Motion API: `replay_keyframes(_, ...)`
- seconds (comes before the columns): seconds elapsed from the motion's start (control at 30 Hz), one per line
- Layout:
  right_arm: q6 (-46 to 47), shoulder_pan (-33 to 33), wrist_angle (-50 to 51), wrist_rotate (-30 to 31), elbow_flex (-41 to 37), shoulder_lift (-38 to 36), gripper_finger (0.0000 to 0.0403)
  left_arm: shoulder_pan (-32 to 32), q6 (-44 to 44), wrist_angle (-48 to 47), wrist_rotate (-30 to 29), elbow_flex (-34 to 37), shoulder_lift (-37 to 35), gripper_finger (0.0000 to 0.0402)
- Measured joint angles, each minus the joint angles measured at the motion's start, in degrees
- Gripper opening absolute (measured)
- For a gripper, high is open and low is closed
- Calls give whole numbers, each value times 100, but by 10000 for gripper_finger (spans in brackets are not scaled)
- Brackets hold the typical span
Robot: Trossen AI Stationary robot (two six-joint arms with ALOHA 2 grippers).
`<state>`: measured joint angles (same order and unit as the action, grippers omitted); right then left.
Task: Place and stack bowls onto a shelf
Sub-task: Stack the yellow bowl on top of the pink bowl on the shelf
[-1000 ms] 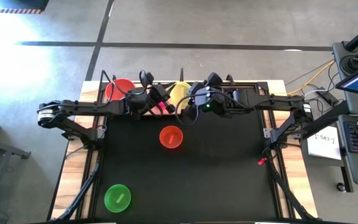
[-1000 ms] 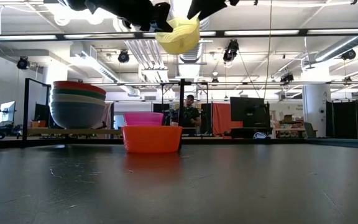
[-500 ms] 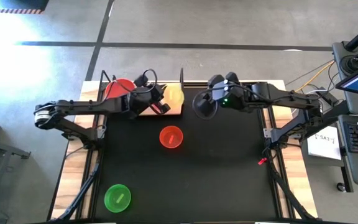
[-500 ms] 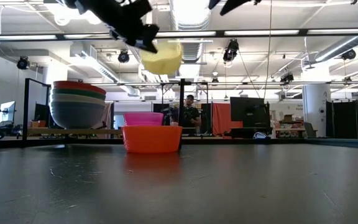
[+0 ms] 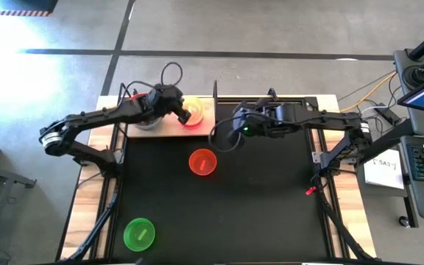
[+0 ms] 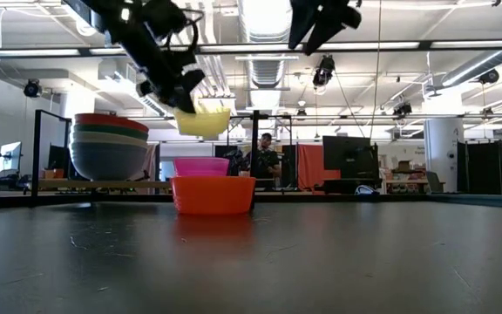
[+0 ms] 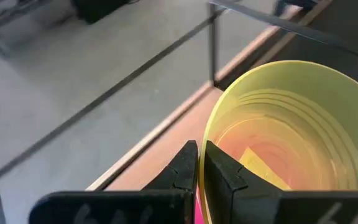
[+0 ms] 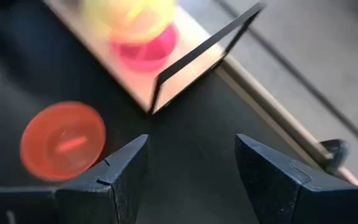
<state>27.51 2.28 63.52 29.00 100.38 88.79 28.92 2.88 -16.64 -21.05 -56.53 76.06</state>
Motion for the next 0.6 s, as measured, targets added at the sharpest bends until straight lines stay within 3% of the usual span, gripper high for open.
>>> replay_keyframes(0.13,127,-58,40,-409,-4,281,226,451,171,11,155,0,211,0)
replay_keyframes(0.3,147,-181,205,-732,-9,643,226,672,237,-22,871,0,533,0)
replay_keyframes(0.6,-114,-396,202,-873,-11,1129,226,674,128,-24,1021,0,1045,0)
